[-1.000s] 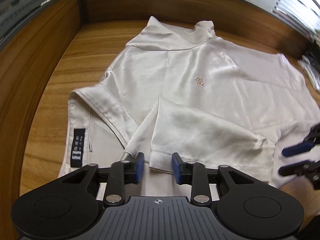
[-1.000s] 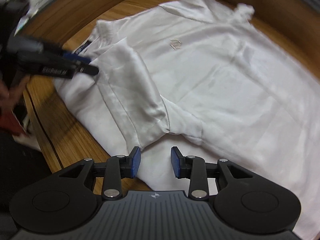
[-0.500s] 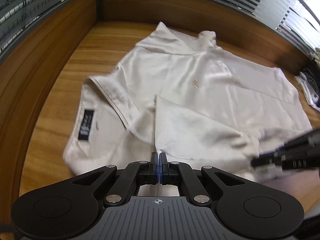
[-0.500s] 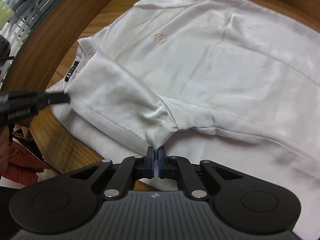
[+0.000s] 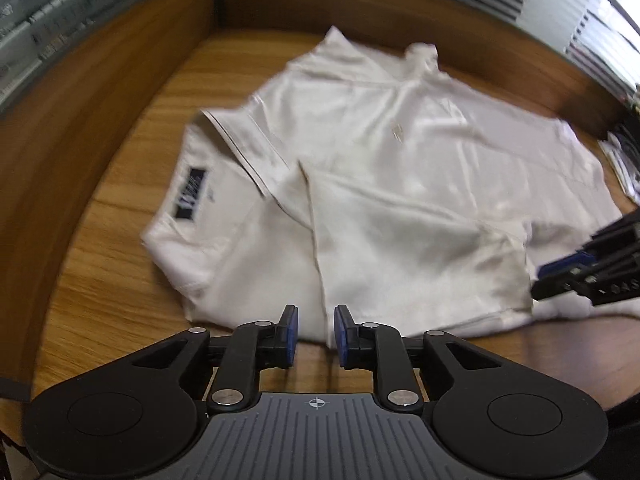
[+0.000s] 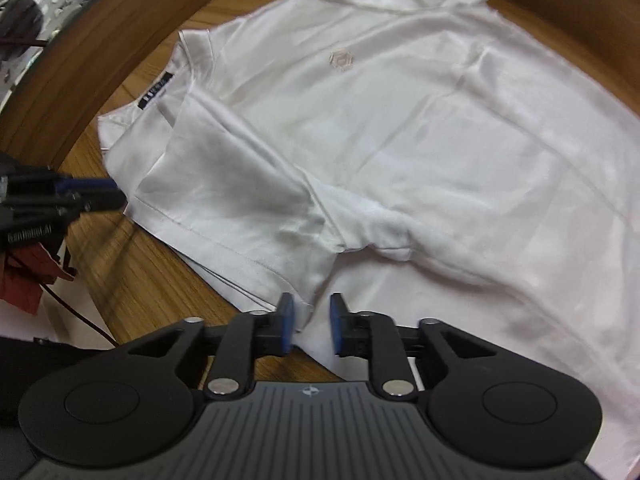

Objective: Fold clothes

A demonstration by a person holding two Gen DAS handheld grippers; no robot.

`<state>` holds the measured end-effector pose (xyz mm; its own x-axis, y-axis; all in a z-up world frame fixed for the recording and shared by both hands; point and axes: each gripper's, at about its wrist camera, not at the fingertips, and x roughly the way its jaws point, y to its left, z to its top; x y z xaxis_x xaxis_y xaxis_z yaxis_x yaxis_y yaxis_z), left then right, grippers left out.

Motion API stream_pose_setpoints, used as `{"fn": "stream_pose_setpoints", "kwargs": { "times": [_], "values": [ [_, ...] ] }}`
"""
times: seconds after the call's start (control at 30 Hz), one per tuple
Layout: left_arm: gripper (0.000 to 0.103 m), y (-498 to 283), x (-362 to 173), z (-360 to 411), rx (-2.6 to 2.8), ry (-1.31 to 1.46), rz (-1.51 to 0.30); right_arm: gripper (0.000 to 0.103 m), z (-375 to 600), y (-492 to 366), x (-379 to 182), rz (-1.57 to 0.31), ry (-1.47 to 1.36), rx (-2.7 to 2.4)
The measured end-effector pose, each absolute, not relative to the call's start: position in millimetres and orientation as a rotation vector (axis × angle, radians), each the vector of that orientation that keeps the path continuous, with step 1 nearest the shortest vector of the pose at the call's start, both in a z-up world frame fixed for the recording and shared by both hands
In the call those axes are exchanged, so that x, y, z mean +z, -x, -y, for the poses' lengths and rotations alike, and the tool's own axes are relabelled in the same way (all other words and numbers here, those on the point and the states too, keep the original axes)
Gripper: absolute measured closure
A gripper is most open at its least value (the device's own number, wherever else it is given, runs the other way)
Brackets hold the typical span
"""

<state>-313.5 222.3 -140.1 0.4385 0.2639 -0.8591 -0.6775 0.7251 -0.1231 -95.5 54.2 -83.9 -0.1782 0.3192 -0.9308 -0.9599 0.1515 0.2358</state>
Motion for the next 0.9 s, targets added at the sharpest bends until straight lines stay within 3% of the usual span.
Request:
{"fn": "stream_pose_setpoints", "kwargs": {
  "times": [0.23,0.3,0.37,0.63,0.9],
  "values": [
    [0.066,291.9,-105.3,-259.5,0.668,0.514,-0.906,0.074,-33.3,56.3,-56.4,-1.116,0.748,1.304],
    [0.050,277.5,-95.5,-271.7,0.688,0.498,-0.882,0.074,-27.9,32.0,-50.4,-1.097,0.741,1.261],
    [0.042,259.7,-85.4,-283.1,0.697,0.483,-0.850,0.074,-22.7,6.2,-45.2,-1.078,0.731,1.214],
    [0.035,167.0,-68.3,-332.4,0.698,0.505,-0.860,0.067,-8.8,-119.1,-28.9,-1.052,0.582,1.021],
    [0.031,86.7,-87.3,-381.2,0.675,0.561,-0.908,0.061,-26.1,-234.1,-37.0,-1.086,0.471,0.874]
  ]
}}
